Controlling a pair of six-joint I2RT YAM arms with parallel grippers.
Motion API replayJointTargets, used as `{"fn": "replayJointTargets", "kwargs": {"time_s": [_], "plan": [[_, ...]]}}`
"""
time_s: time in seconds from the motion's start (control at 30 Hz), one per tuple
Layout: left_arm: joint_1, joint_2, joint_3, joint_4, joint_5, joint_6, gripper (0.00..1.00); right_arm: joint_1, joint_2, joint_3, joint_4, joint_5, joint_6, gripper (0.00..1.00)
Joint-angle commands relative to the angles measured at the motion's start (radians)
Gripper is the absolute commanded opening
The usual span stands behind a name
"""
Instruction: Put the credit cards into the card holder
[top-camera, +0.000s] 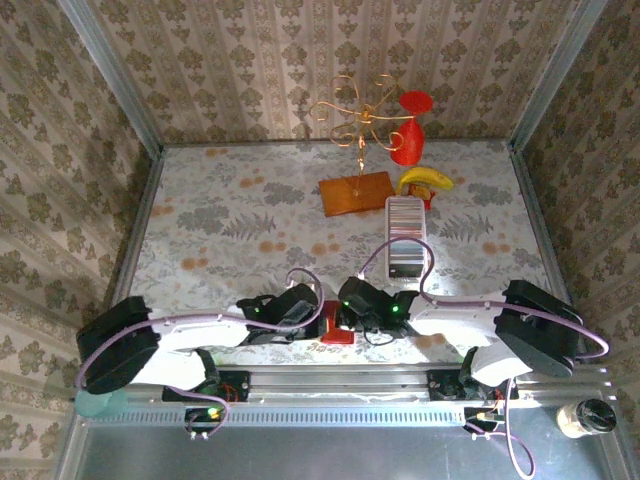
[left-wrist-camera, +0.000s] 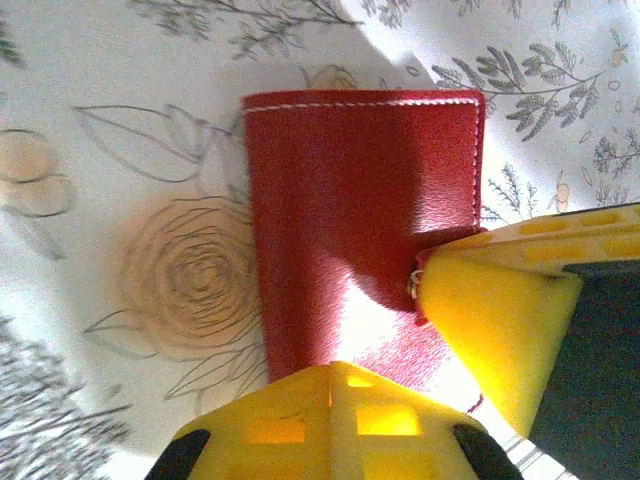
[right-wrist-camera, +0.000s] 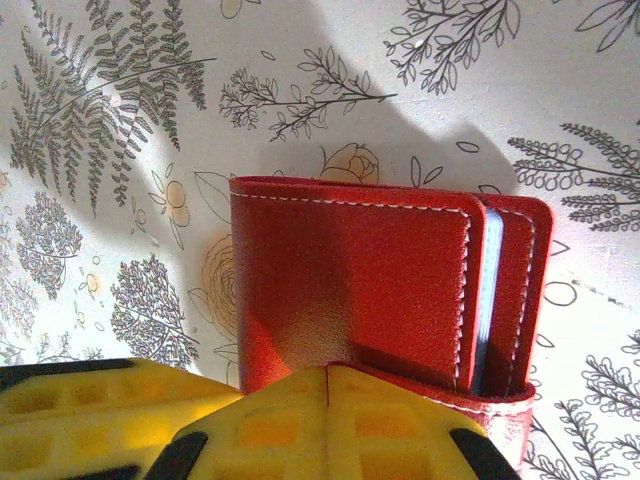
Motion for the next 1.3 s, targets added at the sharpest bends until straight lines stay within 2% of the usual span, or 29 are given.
{"fn": "replayJointTargets", "kwargs": {"time_s": [0.0,0.07,0.13,0.2,0.23,0.27,0.3,0.47,0.57,0.63,0.7,0.83,0.9,1.0,1.13,1.23,1.27], "plan": [[0.018,-0.102,0.003,-0.148,-0.088,0.024,0.08,0.009,-0.008,-0.021,-0.099,0.055,-0.018,0.09],[0.05,-0.175,0.006,-0.212,-0.113,0.046,0.2,0.006,-0.02,0.025,-0.085,0.06,-0.051,0.27],[0.098,-0.253,0.01,-0.271,-0.134,0.076,0.33,0.0,-0.028,0.074,-0.099,0.061,-0.082,0.37],[0.172,-0.331,0.037,-0.345,-0.149,0.142,0.52,-0.01,-0.045,0.121,-0.117,0.06,-0.118,0.52],[0.211,-0.36,0.055,-0.383,-0.158,0.177,0.59,-0.017,-0.072,0.135,-0.131,0.063,-0.133,0.54],[0.26,-0.386,0.078,-0.419,-0.17,0.223,0.76,-0.031,-0.111,0.147,-0.149,0.072,-0.155,0.57],[0.317,-0.407,0.095,-0.44,-0.175,0.273,0.99,-0.045,-0.139,0.151,-0.163,0.081,-0.176,0.59],[0.61,-0.426,0.201,-0.42,-0.17,0.513,1.0,-0.187,-0.332,0.128,-0.228,0.206,-0.39,0.76],[0.736,-0.388,0.246,-0.348,-0.235,0.633,1.0,-0.279,-0.445,0.057,-0.124,0.315,-0.623,0.82],[0.777,-0.376,0.236,-0.268,-0.33,0.701,1.0,-0.317,-0.506,-0.002,-0.011,0.387,-0.835,0.87],[0.828,-0.357,0.208,-0.201,-0.493,0.725,1.0,-0.373,-0.542,-0.053,0.1,0.456,-1.005,0.91],[0.969,-0.309,0.114,-0.03,-0.573,0.819,1.0,-0.568,-0.526,-0.121,0.264,0.388,-1.161,0.95],[1.029,-0.271,0.028,0.132,-0.532,0.915,1.0,-0.688,-0.476,-0.168,0.363,0.305,-1.174,0.97],[1.068,-0.222,-0.092,0.358,-0.469,1.029,1.0,-0.807,-0.384,-0.217,0.484,0.254,-1.164,0.99],[1.094,-0.142,-0.12,0.46,-0.405,1.044,1.0,-0.892,-0.267,-0.246,0.579,0.202,-1.166,1.0],[1.114,-0.033,-0.125,0.6,-0.333,1.053,1.0,-0.935,-0.187,-0.272,0.705,0.105,-1.155,1.0],[1.122,-0.005,-0.101,0.582,-0.309,1.044,1.0,-0.94,-0.182,-0.256,0.673,0.083,-1.156,1.0]]}}
